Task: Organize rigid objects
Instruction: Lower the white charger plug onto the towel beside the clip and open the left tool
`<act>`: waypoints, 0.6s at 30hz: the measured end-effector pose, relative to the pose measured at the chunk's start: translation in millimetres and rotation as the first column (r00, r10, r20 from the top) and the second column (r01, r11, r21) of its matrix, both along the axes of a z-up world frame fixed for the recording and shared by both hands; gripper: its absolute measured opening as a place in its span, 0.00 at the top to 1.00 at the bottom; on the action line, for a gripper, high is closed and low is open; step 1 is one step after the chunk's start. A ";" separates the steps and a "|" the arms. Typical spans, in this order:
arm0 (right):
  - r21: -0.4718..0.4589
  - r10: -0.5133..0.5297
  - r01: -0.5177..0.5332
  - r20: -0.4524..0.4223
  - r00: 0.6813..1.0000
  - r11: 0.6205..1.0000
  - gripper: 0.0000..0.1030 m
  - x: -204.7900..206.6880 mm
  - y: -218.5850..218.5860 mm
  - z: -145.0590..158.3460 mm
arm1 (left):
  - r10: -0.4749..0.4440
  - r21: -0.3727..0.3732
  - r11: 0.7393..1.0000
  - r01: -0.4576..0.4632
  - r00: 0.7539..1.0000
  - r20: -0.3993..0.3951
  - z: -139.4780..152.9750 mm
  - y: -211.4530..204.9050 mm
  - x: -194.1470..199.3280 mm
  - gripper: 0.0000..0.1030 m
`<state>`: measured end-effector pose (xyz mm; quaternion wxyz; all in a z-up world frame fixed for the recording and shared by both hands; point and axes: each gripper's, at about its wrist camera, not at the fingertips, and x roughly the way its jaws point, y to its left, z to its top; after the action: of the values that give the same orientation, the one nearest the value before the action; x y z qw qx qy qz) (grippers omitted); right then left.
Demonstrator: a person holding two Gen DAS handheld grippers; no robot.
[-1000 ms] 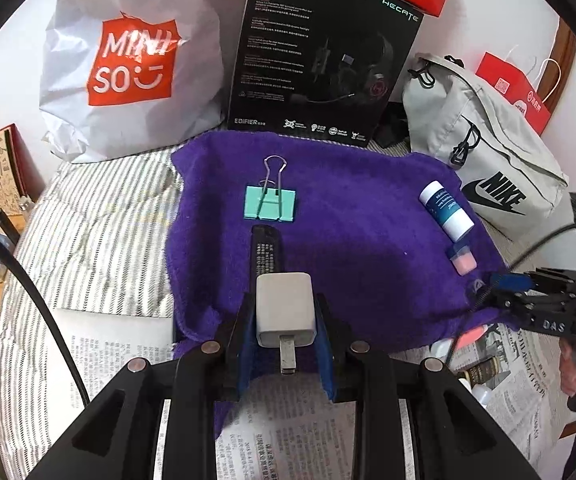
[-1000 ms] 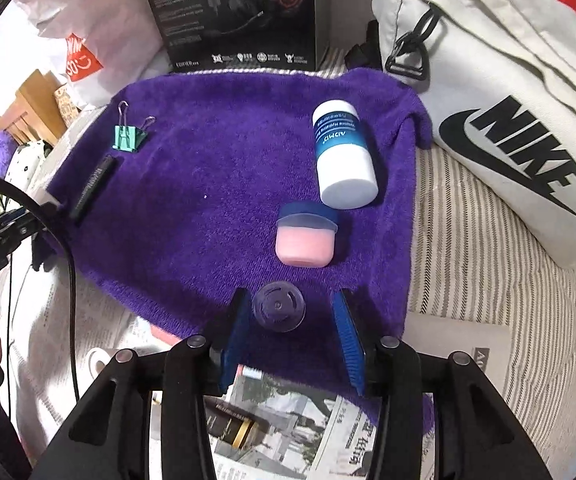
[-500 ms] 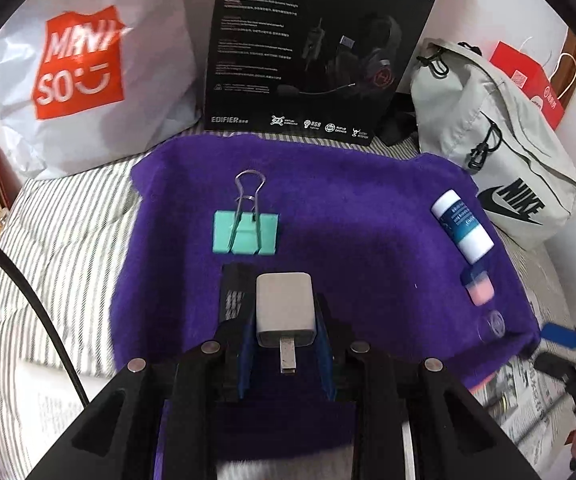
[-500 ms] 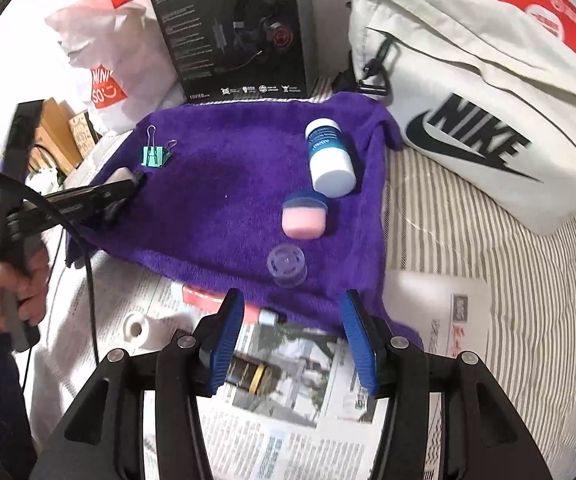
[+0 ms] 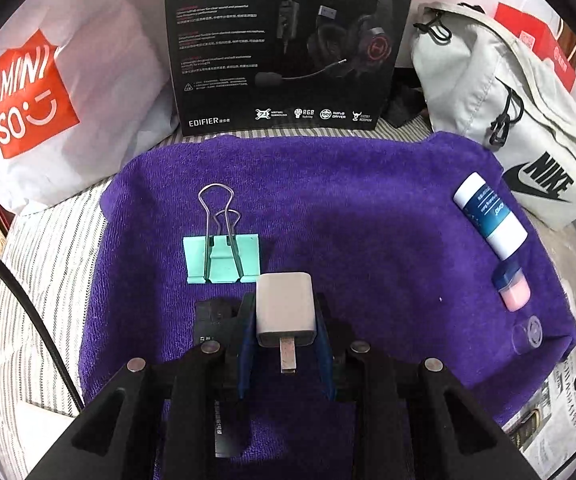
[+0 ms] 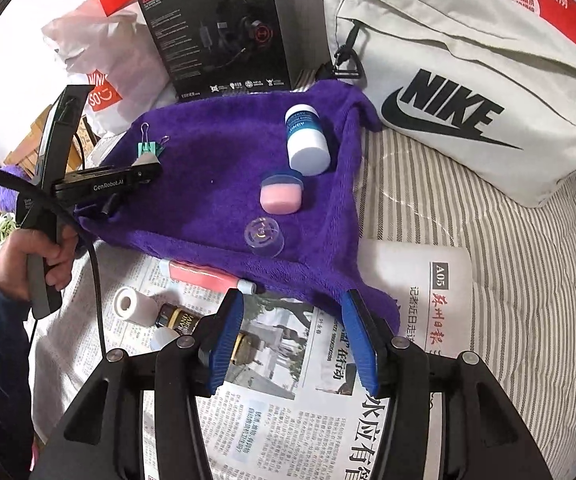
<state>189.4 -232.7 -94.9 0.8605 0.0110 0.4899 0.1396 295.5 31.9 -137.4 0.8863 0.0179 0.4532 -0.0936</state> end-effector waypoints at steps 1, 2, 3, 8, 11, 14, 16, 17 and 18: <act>0.001 0.000 0.000 -0.002 1.000 1.000 0.50 -0.6 0.1 -0.6 | -0.003 0.013 1.000 0.003 1.000 0.002 -0.1 -1.1 -0.9 0.75; 0.001 0.002 -0.002 -0.004 1.000 1.000 0.50 -1.1 0.4 -1.3 | -0.004 0.021 1.000 0.004 1.000 0.003 -0.2 -1.8 -1.1 0.75; 0.000 0.005 -0.005 -0.005 1.000 1.000 0.50 -1.7 0.9 -1.7 | -0.006 0.029 1.000 0.006 1.000 0.003 0.0 -2.5 -1.8 0.75; -0.014 0.021 -0.021 0.002 1.000 1.000 0.50 -6.9 4.6 -0.2 | -0.008 0.021 1.000 0.008 1.000 -0.018 0.9 0.9 -6.0 0.74; -0.009 0.019 -0.018 0.013 1.000 1.000 0.50 -11.2 2.9 3.5 | -0.010 0.008 1.000 0.010 0.999 -0.033 1.0 4.2 -11.3 0.71; -0.004 0.007 -0.006 0.024 1.000 1.000 0.50 -16.8 -0.3 7.4 | 0.002 -0.007 1.000 -0.002 0.999 -0.049 1.5 8.8 -20.3 0.71; 0.003 -0.007 0.007 0.033 0.999 1.000 0.50 -21.0 -4.0 11.1 | 0.014 -0.016 1.000 -0.015 0.998 -0.060 3.8 12.1 -28.7 0.71; 0.007 -0.013 0.013 0.037 0.999 1.000 0.50 -22.9 -5.7 13.1 | 0.016 -0.021 1.000 -0.017 0.999 -0.051 8.2 13.4 -36.8 0.71; 0.009 -0.016 0.016 0.042 0.999 1.000 0.50 -24.3 -6.6 15.0 | 0.013 -0.023 1.000 -0.014 0.999 -0.039 12.5 13.5 -43.6 0.71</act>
<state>165.1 -239.3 -79.9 0.8715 0.0160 0.4711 0.1351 251.9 45.4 -124.9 0.8780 0.0026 0.4695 -0.0931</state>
